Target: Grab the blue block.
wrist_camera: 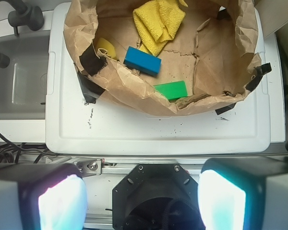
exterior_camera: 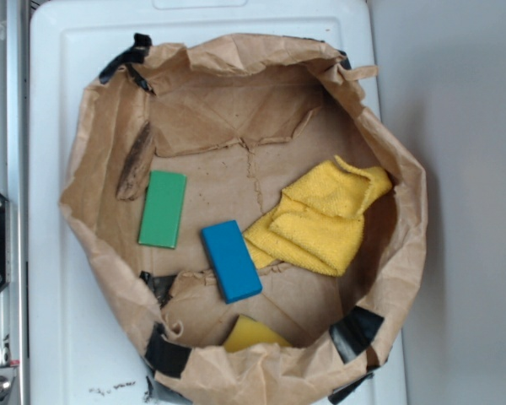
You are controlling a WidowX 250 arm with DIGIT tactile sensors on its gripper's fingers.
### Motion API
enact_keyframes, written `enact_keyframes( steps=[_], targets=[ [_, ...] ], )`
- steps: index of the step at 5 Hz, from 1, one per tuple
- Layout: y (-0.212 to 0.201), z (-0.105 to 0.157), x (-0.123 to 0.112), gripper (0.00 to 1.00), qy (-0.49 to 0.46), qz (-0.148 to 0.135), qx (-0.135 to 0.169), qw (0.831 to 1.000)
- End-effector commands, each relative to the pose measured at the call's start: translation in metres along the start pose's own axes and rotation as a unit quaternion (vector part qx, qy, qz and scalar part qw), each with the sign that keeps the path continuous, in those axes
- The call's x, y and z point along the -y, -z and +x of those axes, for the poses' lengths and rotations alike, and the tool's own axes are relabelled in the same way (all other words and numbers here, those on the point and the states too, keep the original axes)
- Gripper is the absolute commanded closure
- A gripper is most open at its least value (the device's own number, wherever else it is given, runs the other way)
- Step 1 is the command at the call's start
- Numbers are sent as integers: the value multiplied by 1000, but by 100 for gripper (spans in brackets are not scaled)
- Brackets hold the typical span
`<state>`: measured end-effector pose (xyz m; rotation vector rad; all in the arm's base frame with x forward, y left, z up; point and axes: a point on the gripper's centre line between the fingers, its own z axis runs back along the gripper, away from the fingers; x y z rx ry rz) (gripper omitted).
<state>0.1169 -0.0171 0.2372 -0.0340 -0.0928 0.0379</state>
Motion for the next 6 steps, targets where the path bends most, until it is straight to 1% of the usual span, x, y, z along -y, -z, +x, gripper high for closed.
enact_keyframes(
  steps=[1, 2, 6],
  targets=[
    [0, 0, 0, 0, 0, 0, 0, 1000],
    [-15, -48, -18, 0, -22, 13, 46, 999],
    [-15, -48, -18, 0, -22, 13, 46, 999]
  ],
)
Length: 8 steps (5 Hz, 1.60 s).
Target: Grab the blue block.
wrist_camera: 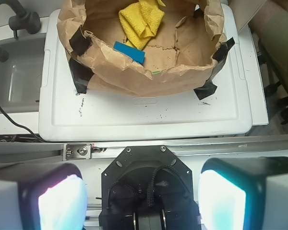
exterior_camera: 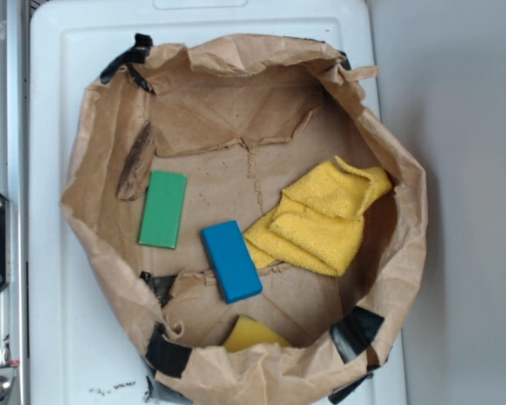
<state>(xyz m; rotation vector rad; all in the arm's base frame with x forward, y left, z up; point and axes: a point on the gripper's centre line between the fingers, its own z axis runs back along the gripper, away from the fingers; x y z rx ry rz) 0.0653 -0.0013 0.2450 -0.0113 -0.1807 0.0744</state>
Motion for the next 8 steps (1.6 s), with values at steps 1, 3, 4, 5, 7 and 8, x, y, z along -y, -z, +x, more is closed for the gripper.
enact_keyframes(
  steps=[1, 3, 4, 5, 7, 8],
  targets=[
    [3, 18, 0, 0, -9, -1, -9, 1000],
    [11, 46, -2, 0, 33, -4, -9, 999],
    [35, 92, -2, 0, 110, -11, -18, 994],
    [54, 126, 3, 0, 181, -35, -35, 982],
    [70, 152, 15, 0, 275, -72, -56, 957],
    [70, 152, 15, 0, 275, -72, -56, 957]
  ],
)
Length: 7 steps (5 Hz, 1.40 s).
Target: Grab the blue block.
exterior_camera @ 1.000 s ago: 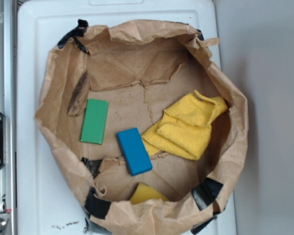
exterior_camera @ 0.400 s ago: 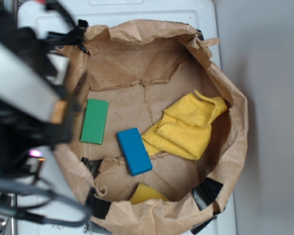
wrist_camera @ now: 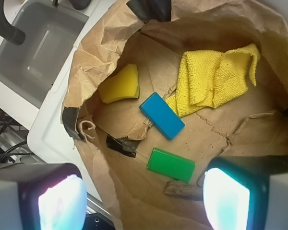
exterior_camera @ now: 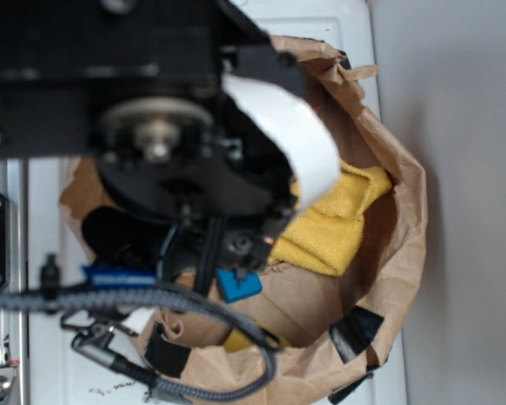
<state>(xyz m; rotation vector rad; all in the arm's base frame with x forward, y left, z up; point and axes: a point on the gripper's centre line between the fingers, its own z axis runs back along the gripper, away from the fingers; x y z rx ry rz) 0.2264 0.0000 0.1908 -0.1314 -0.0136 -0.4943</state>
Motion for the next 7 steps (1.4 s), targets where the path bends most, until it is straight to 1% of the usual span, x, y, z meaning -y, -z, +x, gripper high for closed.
enact_keyframes(
  steps=[1, 2, 3, 4, 5, 6, 7],
  targets=[
    [-12, 5, 5, 0, 2, 17, 24, 1000],
    [18, 13, -18, 0, 17, 31, 41, 999],
    [37, 15, -35, 0, 31, 47, 62, 996],
    [63, 21, -54, 0, 35, 62, 67, 995],
    [86, 23, -55, 0, 55, 68, 55, 995],
    [89, 28, -37, 0, 53, 73, 49, 995],
    [38, -4, 5, 0, 19, -16, 41, 999]
  ],
)
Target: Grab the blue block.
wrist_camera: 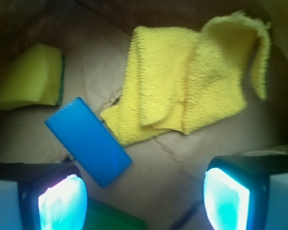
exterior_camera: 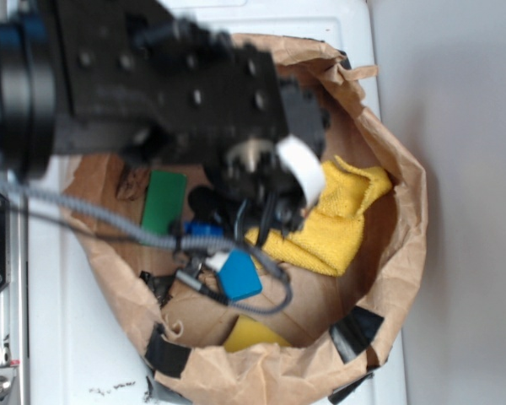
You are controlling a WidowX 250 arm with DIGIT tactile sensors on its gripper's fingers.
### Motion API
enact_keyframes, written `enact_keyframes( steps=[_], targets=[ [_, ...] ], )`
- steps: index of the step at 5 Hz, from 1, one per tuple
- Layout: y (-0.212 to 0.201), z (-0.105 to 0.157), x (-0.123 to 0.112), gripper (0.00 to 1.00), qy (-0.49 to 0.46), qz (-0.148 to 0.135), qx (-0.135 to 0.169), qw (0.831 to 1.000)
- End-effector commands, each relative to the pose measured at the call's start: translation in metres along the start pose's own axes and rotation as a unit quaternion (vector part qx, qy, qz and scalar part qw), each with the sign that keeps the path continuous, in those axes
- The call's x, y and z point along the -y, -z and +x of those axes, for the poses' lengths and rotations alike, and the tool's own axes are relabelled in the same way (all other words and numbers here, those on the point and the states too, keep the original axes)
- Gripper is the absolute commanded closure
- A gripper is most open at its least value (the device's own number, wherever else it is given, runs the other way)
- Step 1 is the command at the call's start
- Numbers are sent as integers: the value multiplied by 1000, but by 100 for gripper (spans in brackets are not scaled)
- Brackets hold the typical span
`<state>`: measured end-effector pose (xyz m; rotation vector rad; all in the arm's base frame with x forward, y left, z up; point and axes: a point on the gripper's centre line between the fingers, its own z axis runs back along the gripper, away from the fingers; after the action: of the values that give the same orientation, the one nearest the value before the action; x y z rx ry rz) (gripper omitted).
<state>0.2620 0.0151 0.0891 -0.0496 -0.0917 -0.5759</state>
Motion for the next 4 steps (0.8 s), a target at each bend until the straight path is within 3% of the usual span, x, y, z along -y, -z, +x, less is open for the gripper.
enact_keyframes(
  steps=[1, 3, 4],
  targets=[
    [-82, -43, 61, 0, 24, -80, 11, 996],
    [-65, -38, 48, 0, 9, -58, 11, 998],
    [-68, -25, 21, 0, -36, -71, 8, 997]
  ],
)
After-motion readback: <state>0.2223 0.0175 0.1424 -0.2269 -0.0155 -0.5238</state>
